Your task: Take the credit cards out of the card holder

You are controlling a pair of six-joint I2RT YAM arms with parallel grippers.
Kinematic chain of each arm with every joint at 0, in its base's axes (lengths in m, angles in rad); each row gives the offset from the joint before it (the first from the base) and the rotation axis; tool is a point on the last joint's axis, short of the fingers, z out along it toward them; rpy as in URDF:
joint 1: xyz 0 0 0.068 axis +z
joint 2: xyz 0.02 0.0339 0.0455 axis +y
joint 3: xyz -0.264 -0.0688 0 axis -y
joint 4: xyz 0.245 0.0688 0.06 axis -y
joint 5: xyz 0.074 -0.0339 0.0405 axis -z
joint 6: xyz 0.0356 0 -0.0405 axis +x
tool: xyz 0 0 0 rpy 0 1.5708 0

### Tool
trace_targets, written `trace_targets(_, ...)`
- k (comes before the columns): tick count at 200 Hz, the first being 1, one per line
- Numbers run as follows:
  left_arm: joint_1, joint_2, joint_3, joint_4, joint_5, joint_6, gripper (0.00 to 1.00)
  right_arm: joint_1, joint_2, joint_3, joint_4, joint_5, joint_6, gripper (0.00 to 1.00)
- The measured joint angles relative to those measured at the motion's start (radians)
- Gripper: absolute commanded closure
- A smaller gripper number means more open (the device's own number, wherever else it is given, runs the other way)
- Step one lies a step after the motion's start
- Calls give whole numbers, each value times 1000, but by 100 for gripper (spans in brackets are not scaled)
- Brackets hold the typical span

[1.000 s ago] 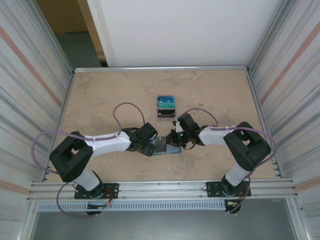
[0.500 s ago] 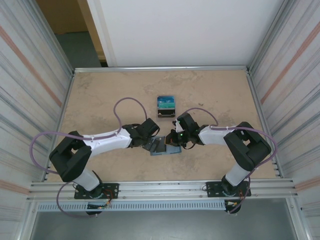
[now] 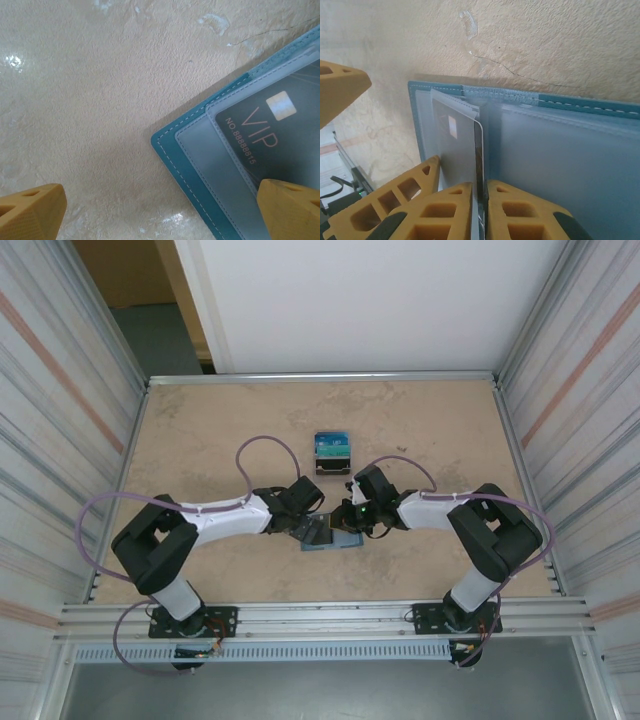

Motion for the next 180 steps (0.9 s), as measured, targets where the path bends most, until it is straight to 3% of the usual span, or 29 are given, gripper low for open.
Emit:
trace_targets(64, 5, 0, 0, -2, 4, 0, 2, -16, -3, -35, 50, -27, 10, 96)
trace_targets(180, 6, 2, 0, -5, 13, 0, 3, -19, 9, -43, 114, -48, 35, 89)
